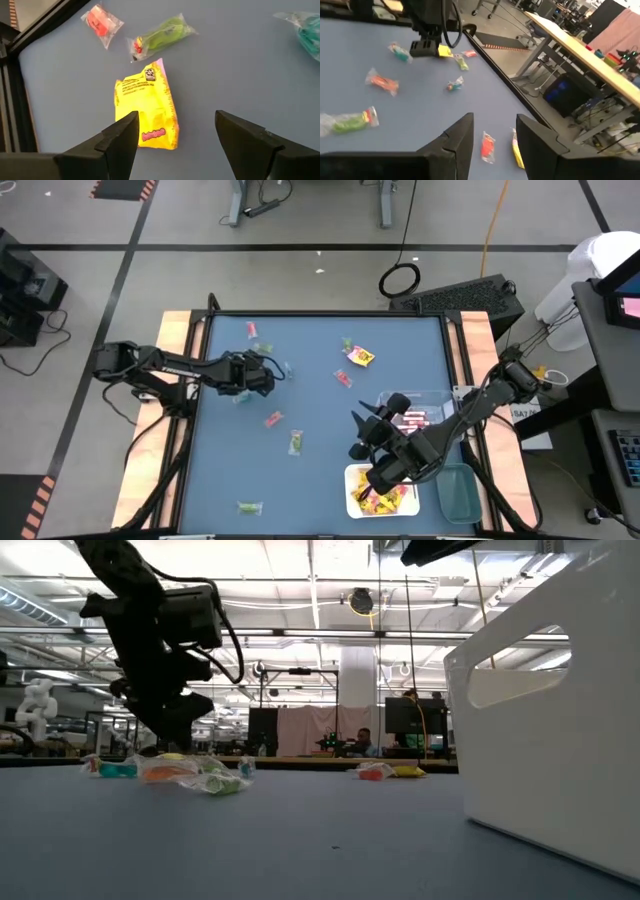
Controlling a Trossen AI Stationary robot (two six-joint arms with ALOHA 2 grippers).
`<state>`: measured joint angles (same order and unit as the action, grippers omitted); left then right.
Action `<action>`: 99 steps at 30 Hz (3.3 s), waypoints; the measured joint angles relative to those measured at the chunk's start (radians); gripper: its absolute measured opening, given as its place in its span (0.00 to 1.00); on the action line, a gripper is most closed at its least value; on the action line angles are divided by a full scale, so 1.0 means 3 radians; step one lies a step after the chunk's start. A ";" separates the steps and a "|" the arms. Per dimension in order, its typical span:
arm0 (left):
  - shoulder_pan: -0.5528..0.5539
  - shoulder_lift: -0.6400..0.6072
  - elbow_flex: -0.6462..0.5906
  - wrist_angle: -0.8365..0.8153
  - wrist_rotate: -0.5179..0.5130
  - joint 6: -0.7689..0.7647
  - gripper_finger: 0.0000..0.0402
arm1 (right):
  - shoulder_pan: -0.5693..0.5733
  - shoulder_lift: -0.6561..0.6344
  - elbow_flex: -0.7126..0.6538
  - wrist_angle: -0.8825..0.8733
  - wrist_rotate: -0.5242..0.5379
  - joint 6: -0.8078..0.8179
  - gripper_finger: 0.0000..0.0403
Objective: Sort candy
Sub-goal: Put the yellow candy into the white bin
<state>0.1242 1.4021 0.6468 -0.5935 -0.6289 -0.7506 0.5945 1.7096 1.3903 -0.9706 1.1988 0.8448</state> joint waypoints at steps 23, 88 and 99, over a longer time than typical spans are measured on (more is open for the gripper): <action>-0.0008 0.0826 0.0006 0.0077 -0.0575 -0.0111 0.61 | 0.0009 0.0001 0.0000 0.0688 -0.0175 -0.0242 0.34; -0.2052 -0.0507 0.0601 0.1687 0.0266 0.2682 0.11 | -0.0707 0.0716 0.0000 0.3223 -0.1634 -0.2750 0.54; -0.2052 -0.0366 0.0599 0.1728 0.0269 0.2697 0.11 | -0.0716 0.0718 0.0000 0.3317 -0.1643 -0.2795 0.27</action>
<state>-0.4915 1.2922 0.8265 -0.0752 -0.5482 0.0586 0.3798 1.9251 1.3903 0.0246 0.7059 0.0063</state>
